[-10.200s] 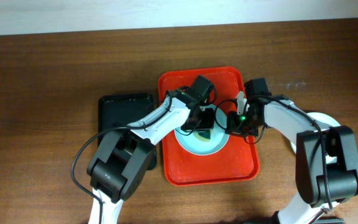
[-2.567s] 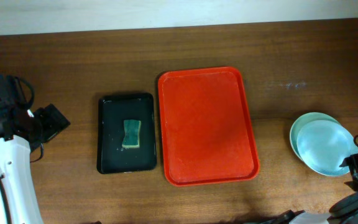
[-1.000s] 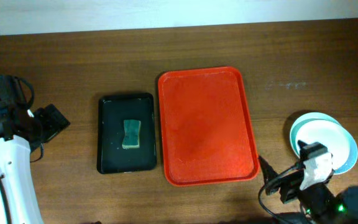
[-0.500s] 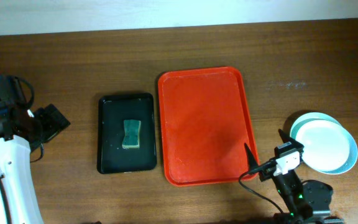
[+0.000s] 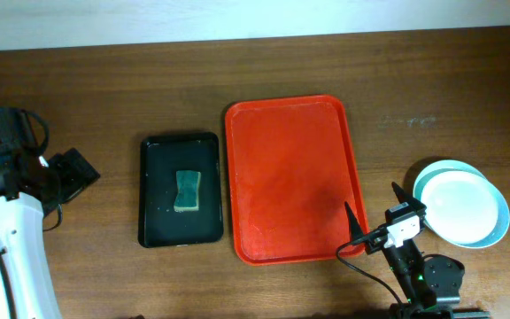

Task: Clean dirty plates on tray and stack at the side

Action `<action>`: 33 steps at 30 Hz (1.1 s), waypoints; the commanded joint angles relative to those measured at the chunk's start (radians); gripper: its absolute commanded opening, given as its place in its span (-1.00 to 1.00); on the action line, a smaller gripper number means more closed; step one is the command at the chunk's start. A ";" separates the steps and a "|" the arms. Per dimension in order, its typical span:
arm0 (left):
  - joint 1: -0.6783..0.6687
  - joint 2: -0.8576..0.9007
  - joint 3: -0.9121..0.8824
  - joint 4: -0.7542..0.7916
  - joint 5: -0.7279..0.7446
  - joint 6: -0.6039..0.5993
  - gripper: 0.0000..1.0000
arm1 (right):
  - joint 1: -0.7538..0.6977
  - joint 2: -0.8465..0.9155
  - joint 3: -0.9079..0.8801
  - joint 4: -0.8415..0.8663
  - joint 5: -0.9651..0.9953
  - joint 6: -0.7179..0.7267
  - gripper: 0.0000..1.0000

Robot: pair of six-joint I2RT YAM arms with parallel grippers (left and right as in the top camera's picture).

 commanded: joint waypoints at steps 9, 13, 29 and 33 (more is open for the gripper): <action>0.002 -0.005 0.010 -0.003 0.000 -0.010 0.99 | 0.005 -0.008 -0.009 0.002 0.009 -0.007 0.97; 0.000 -0.018 0.003 -0.006 0.000 -0.009 0.99 | 0.005 -0.008 -0.009 0.002 0.009 -0.007 0.96; -0.279 -0.691 -0.685 0.706 0.053 0.149 0.99 | 0.005 -0.008 -0.009 0.002 0.009 -0.007 0.96; -0.355 -0.913 -0.920 1.021 0.053 0.224 0.99 | 0.005 -0.008 -0.009 0.002 0.009 -0.007 0.96</action>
